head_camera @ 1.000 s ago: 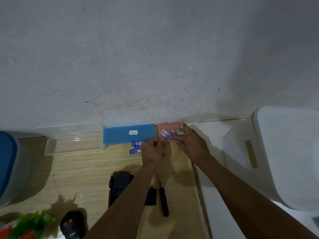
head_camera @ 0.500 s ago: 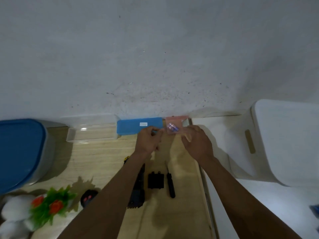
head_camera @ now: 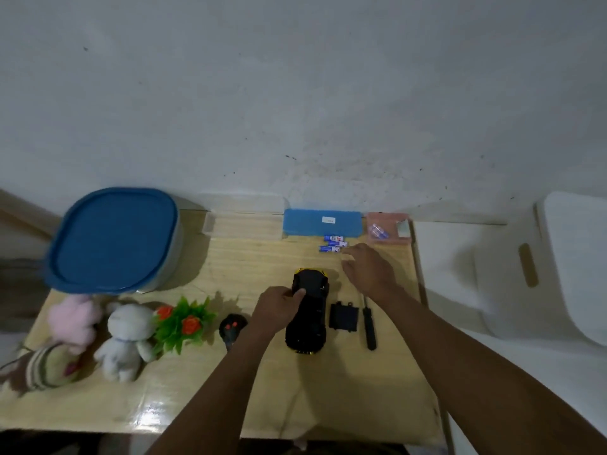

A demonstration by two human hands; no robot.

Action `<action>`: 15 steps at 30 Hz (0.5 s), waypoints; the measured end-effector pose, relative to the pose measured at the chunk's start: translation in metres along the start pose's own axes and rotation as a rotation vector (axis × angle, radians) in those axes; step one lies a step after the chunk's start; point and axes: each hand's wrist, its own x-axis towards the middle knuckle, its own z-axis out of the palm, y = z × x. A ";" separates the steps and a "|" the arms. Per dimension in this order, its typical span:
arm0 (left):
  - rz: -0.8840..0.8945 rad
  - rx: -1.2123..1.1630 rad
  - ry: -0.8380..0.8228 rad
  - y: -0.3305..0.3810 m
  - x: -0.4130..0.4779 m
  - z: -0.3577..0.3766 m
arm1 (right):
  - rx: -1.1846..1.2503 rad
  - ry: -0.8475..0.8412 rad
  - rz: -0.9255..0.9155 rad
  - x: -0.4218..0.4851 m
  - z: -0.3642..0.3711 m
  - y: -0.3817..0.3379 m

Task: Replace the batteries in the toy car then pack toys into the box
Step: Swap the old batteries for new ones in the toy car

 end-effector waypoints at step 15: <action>-0.013 -0.390 -0.039 -0.011 -0.001 0.007 | -0.385 0.033 -0.249 0.035 0.010 -0.016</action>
